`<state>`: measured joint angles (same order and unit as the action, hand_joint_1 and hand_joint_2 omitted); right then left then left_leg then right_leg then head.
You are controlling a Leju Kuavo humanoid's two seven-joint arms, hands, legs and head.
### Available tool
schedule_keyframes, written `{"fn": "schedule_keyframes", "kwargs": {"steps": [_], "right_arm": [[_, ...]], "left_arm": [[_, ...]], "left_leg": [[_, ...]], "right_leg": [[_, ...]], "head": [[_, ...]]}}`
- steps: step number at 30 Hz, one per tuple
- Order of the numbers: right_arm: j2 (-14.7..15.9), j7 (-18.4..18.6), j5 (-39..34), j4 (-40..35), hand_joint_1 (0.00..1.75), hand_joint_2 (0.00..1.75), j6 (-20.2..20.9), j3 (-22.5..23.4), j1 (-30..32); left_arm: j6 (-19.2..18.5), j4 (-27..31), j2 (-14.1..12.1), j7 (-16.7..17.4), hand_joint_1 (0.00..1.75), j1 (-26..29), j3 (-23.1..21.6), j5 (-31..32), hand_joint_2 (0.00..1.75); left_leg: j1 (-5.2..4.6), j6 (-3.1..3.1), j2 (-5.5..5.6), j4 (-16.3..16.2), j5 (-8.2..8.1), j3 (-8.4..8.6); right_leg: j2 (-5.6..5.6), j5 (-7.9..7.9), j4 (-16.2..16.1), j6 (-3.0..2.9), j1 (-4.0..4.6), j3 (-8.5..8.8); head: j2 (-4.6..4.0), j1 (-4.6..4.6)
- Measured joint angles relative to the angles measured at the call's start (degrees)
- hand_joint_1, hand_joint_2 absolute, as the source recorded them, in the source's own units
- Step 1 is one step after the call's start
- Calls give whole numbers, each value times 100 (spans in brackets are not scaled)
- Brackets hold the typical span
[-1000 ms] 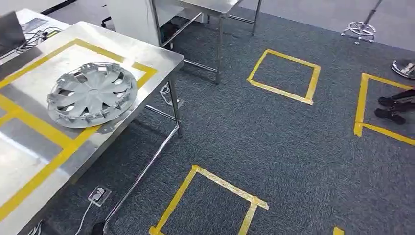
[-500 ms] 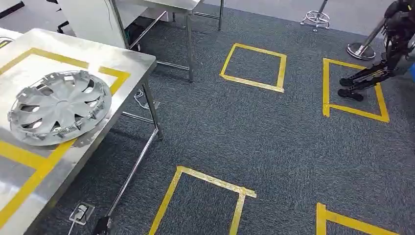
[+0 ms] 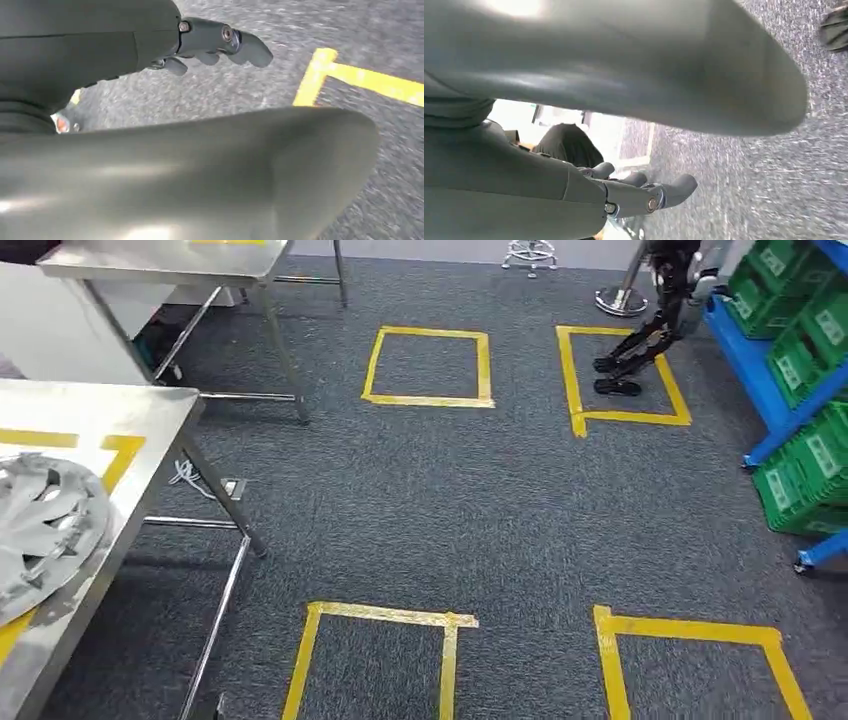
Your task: Take the parts from the cabinet and place them on the table.
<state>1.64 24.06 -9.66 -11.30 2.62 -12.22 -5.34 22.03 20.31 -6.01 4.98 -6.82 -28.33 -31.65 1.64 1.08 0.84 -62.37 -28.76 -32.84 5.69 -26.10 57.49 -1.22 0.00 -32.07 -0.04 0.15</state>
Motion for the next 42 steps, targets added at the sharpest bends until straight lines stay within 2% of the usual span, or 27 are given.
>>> {"fn": "schedule_keyframes", "kwargs": {"steps": [2, 6, 8, 9, 11, 12, 13, 15, 16, 17, 18, 21, 22, 23, 24, 26, 27, 29, 31, 32, 33, 36, 37, 38, 39, 41, 42], "right_arm": [[2, -17, 0, 0, 0, 0, -24, -11, -13], [11, -20, 0, 4, 0, 0, -24, -50, 45], [9, -20, 0, 9, 0, 0, -18, -61, 27], [9, -22, 0, 9, 0, 0, -16, -70, 8], [9, -39, 0, 7, 0, 0, -11, -94, -6], [11, -39, -6, 9, 0, 0, -9, -103, -2], [11, -39, -13, 9, 0, 0, -9, -112, 10], [15, -35, -15, 9, 0, 0, -15, -138, 14], [24, -33, -17, 9, 0, 0, -18, -140, 15], [30, -33, -17, 9, 0, 0, -18, -144, 3], [33, -33, -22, 9, 0, 0, -18, -151, -10], [57, -31, -50, 13, 0, 0, -13, -195, 0], [57, -18, -59, 13, 0, 0, -11, -197, 8], [55, -15, -72, 13, 0, 0, -2, -199, 3], [57, 4, -92, 13, 0, 0, 15, -201, -5], [57, 57, -140, 13, 0, 0, 66, -206, -14], [57, 100, -172, 13, 0, 0, 103, -206, -14], [46, 171, -195, 13, 0, 0, 140, -208, 5], [33, 197, -199, 13, 0, 0, 146, -212, 7], [24, 201, -203, 13, 0, 0, 146, -217, 10], [24, 205, -208, 13, 0, 0, 149, -221, -9], [24, 216, -225, 15, 0, 0, 149, -223, 28], [24, 223, -225, 20, 0, 0, 149, -223, 39], [17, 223, -225, 20, 0, 0, 149, -225, 43], [15, 225, -227, 20, 0, 0, 153, -225, 21], [9, 225, -230, 17, 0, 0, 159, -230, 2], [7, 230, -234, 17, 0, 0, 164, -232, -4]], "left_arm": [[7, 4, -7, 89, 0, 5, 0, 107, 0], [-162, 81, -20, 265, 0, 5, 11, 164, 0], [-289, 144, -26, 184, 0, 12, 50, 112, 0], [-386, 175, -26, 108, 0, 35, 96, 36, 0], [-524, 208, -33, 7, 0, 75, 190, -45, 0], [-561, 210, -35, -47, 0, 78, 240, -74, 0], [-583, 214, -35, -98, 0, 76, 282, -87, 0], [-671, 223, -28, -150, 0, 70, 385, -127, 0], [-730, 232, -24, -150, 0, 71, 422, -155, 0], [-776, 236, -24, -150, 0, 74, 463, -174, 0], [-802, 238, -24, -153, 0, 75, 507, -185, 0], [-911, 256, -13, -146, 0, 67, 619, -210, 0], [-957, 280, -20, -150, 0, 62, 654, -218, 0], [-986, 280, -20, -153, 0, 65, 673, -218, 0], [-1018, 280, -28, -152, 0, 73, 691, -216, 0], [-1040, 273, -61, -155, 0, 118, 747, -212, 0], [-1045, 265, -63, -155, 0, 150, 778, -212, 0], [-1055, 254, -66, -161, 0, 165, 813, -212, 0], [-1053, 254, -72, -177, 0, 150, 842, -212, 0], [-1055, 249, -72, -179, 0, 150, 866, -214, 0], [-1075, 240, -72, -177, 0, 149, 885, -216, 0], [-1171, 238, -70, -153, 0, 129, 931, -249, 0], [-1187, 238, -61, -153, 0, 120, 946, -249, 0], [-1191, 238, -61, -150, 0, 106, 957, -249, 0], [-1200, 236, -61, -159, 0, 115, 964, -249, 0], [-1304, 227, -63, -118, 0, 162, 977, -308, 0], [-1397, 219, -68, -74, 0, 173, 1003, -369, 0]], "left_leg": [[39, -4, 463, 451, -20, 177], [-4, -137, 203, 490, 2, 296], [4, -205, 55, 547, 26, 332], [-15, -224, -44, 546, 18, 336], [-35, -245, -240, 544, -10, 345], [-43, -248, -331, 542, -23, 351], [-48, -241, -411, 542, -40, 362], [-49, -216, -555, 543, -78, 416], [-56, -196, -615, 543, -99, 449], [-85, -163, -675, 542, -128, 467], [-96, -125, -733, 542, -155, 474], [-77, -33, -950, 608, -171, 573], [-40, 8, -823, 568, -231, 528], [-34, 6, -494, 406, -353, 497], [-36, 6, -285, 14, -564, 321], [-36, 14, -130, -879, -899, -144], [-38, 20, -106, -1191, -921, -350], [-35, 0, -89, -893, -566, -330], [-17, -14, 53, 62, 8, 36], [13, -24, 353, 363, 50, 162], [32, -21, 477, 511, -27, 199], [-42, -109, 270, 465, -31, 295], [1, -164, 193, 531, 6, 304], [-10, -187, 131, 547, 22, 335], [-31, -218, 41, 560, 16, 346], [-70, -248, -163, 557, -8, 348], [-83, -254, -267, 553, -23, 347]], "right_leg": [[140, -50, 88, 71, 20, -66], [399, -11, 49, 246, -64, -217], [-242, -234, 426, 276, -28, -358], [-403, -464, 855, 299, -36, -582], [-496, -788, 1668, 328, -62, -1008], [-513, -783, 1835, 337, -77, -1099], [-524, -647, 1705, 337, -82, -1039], [-624, -176, 799, 296, -70, -571], [-863, 2, 305, 247, -38, -300], [-1134, -63, 101, 184, 16, -217], [-1056, -34, 77, 179, 27, -135], [-802, -22, 46, 107, 56, -245], [-733, 26, -62, 60, -28, -73], [-694, 26, -86, 28, -21, -38], [-613, 48, -88, -4, -14, -37], [-454, 40, -87, -19, -6, -45], [-335, 39, -84, -19, -2, -43], [-149, 34, -72, -12, -3, -26], [18, 11, -32, 24, -13, -16], [81, -10, 4, 55, -24, -47], [151, -42, 81, 106, 11, -97], [353, -1, 23, 246, -67, -244], [313, -11, 58, 263, -69, -231], [-42, -75, 181, 260, -50, -264], [-379, -320, 556, 284, -42, -452], [-499, -740, 1418, 321, -66, -889], [-514, -831, 1726, 332, -73, -1046]], "head": [[0, -24], [0, -18], [0, 101], [0, 149], [0, 168], [0, 177], [0, 186], [0, 225], [0, 249], [0, 271], [0, 245], [0, 236], [0, 227], [0, 179], [0, 155], [0, 70], [0, 44], [0, 4], [0, -33], [0, -59], [0, -61], [0, -42], [0, -35], [0, -18], [0, 90], [0, 142], [0, 144]]}}
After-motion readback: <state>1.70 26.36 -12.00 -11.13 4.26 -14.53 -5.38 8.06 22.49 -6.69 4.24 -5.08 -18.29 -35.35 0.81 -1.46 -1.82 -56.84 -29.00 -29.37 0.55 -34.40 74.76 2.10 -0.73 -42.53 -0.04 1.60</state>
